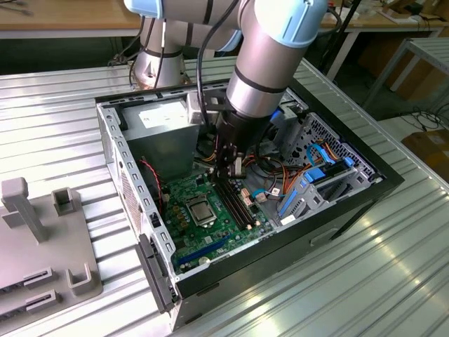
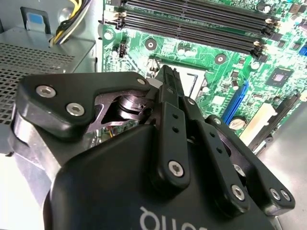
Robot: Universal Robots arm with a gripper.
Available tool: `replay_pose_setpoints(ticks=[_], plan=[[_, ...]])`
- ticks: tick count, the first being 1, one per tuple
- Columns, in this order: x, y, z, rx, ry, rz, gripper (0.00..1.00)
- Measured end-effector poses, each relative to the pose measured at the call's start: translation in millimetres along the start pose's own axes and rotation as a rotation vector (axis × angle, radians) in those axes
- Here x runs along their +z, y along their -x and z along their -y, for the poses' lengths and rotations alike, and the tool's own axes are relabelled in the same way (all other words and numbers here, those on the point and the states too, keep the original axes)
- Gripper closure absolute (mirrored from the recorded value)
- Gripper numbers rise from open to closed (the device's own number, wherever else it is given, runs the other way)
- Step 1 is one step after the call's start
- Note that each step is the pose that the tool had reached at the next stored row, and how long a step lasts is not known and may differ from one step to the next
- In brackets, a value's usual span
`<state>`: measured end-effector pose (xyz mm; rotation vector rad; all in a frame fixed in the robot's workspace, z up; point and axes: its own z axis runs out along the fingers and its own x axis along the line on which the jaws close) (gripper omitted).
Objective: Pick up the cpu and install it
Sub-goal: 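Install the first cpu locking lever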
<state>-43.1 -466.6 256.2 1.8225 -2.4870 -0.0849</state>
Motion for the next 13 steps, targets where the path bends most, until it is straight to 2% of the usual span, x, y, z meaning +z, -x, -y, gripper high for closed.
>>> replay_pose_setpoints(ticks=[4, 9, 13], plan=[[0.6, -0.9, 0.2, -0.017, 0.0001, -0.0006, 0.89], [1.4, -5.5, 1.8, -0.035, -0.0004, -0.0021, 0.89], [3.2, -7.5, 2.5, -0.067, -0.0027, -0.0039, 0.89]])
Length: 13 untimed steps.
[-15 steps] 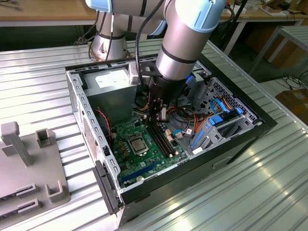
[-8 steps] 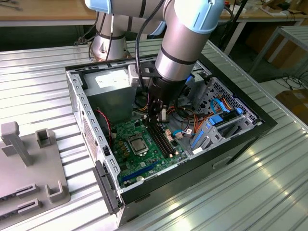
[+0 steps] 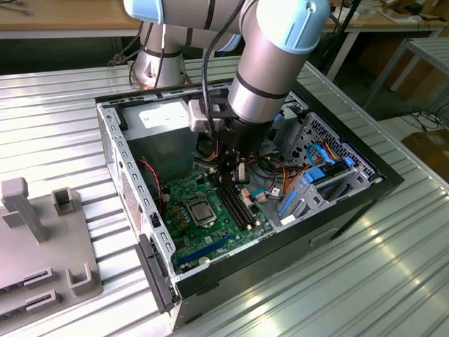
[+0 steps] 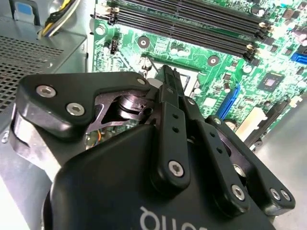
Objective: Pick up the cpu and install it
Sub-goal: 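Install the first cpu locking lever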
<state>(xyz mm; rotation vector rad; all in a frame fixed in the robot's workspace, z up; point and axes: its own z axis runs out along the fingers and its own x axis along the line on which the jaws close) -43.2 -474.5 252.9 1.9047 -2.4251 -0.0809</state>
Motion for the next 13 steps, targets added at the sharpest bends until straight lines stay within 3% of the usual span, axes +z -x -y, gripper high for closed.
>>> replay_pose_setpoints(ticks=[4, 10, 13], plan=[[2.1, -0.1, 0.1, -0.056, -0.0012, -0.0040, 0.89], [4.2, -2.3, -0.5, -0.092, -0.0029, -0.0066, 0.89], [6.3, -5.4, 0.4, -0.125, -0.0115, -0.0074, 0.89]])
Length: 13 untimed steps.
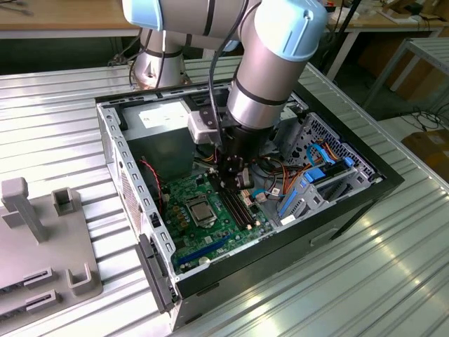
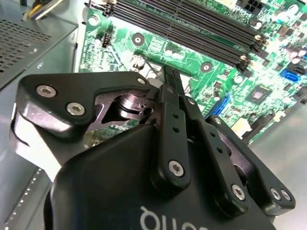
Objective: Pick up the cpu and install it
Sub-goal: 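Install the first cpu locking lever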
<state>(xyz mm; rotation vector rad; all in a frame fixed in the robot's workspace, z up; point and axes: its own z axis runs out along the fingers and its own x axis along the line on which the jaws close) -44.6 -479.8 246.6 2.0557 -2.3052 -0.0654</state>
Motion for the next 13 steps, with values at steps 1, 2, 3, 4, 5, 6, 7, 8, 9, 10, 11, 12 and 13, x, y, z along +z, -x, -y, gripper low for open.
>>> replay_pose_setpoints(ticks=[1, 2, 3, 4, 5, 6, 7, 8, 9, 10, 11, 12, 13], plan=[[0.7, -1.1, 0.2, -0.007, -0.0022, -0.0002, 0.89], [1.3, -2.1, 0.4, -0.012, -0.0036, -0.0003, 0.89], [1.8, -3.6, 0.6, -0.017, -0.0047, -0.0006, 0.89], [2.4, -4.8, 0.6, -0.021, -0.0057, -0.0007, 0.89], [3.7, -7.4, 0.5, -0.029, -0.0074, -0.0005, 0.89], [4.4, -8.7, 0.0, -0.033, -0.0079, 0.0003, 0.89], [4.9, -9.8, -0.7, -0.034, -0.0084, 0.0007, 0.89], [5.4, -11.5, -1.7, -0.037, -0.0092, 0.0009, 0.89], [5.9, -12.4, -1.9, -0.038, -0.0095, 0.0010, 0.89], [6.2, -13.0, -2.0, -0.040, -0.0099, 0.0009, 0.89], [6.6, -13.6, -2.0, -0.042, -0.0101, 0.0008, 0.89], [7.2, -13.9, -2.0, -0.043, -0.0104, 0.0007, 0.89], [7.8, -14.1, -1.9, -0.046, -0.0107, 0.0006, 0.89]])
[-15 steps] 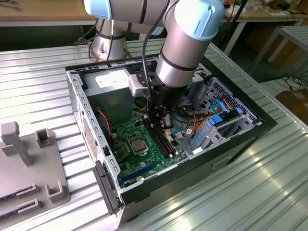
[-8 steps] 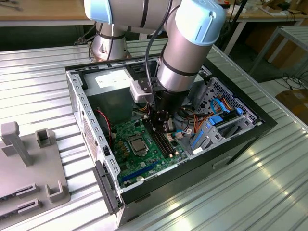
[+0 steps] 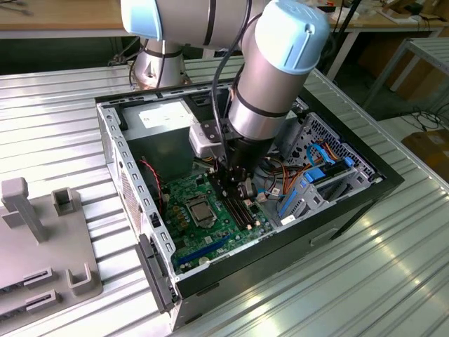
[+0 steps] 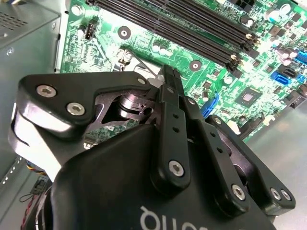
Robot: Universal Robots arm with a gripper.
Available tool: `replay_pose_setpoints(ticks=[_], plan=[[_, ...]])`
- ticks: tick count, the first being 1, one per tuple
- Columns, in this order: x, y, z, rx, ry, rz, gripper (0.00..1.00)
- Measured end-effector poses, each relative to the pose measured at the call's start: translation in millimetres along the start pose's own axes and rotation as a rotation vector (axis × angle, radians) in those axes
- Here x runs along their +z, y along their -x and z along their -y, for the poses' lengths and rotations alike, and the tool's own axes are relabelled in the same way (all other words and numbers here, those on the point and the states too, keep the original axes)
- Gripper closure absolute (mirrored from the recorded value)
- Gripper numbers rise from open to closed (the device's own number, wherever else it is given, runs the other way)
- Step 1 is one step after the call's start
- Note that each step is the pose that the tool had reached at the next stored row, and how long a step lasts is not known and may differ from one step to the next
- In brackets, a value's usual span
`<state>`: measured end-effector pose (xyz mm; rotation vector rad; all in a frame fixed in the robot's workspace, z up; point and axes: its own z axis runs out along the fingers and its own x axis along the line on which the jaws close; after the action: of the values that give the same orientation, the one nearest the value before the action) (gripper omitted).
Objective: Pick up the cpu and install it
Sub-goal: 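Install the first cpu locking lever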
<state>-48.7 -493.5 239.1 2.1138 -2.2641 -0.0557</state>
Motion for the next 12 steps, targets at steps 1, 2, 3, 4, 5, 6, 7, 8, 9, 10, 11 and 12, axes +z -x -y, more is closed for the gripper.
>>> replay_pose_setpoints(ticks=[1, 2, 3, 4, 5, 6, 7, 8, 9, 10, 11, 12], plan=[[0.9, -0.1, 0.0, -0.003, -0.0002, -0.0002, 0.89], [2.4, -0.1, 0.2, -0.005, -0.0003, -0.0004, 0.89], [3.7, -0.1, 0.3, -0.006, -0.0004, -0.0001, 0.89], [4.9, 0.0, 0.3, -0.009, -0.0005, 0.0000, 0.89], [5.6, 0.0, 0.4, -0.013, -0.0007, -0.0002, 0.89], [6.6, 0.0, 0.5, -0.022, -0.0010, -0.0007, 0.89], [7.1, -0.1, 0.5, -0.030, -0.0012, -0.0012, 0.89], [7.7, -0.4, 0.5, -0.041, -0.0020, -0.0018, 0.89], [8.7, -1.5, 0.5, -0.053, -0.0035, -0.0021, 0.89], [9.6, -3.3, 0.7, -0.059, -0.0040, -0.0026, 0.89], [10.2, -4.4, 0.8, -0.063, -0.0043, -0.0029, 0.89], [10.9, -5.4, 0.8, -0.066, -0.0047, -0.0029, 0.89]])
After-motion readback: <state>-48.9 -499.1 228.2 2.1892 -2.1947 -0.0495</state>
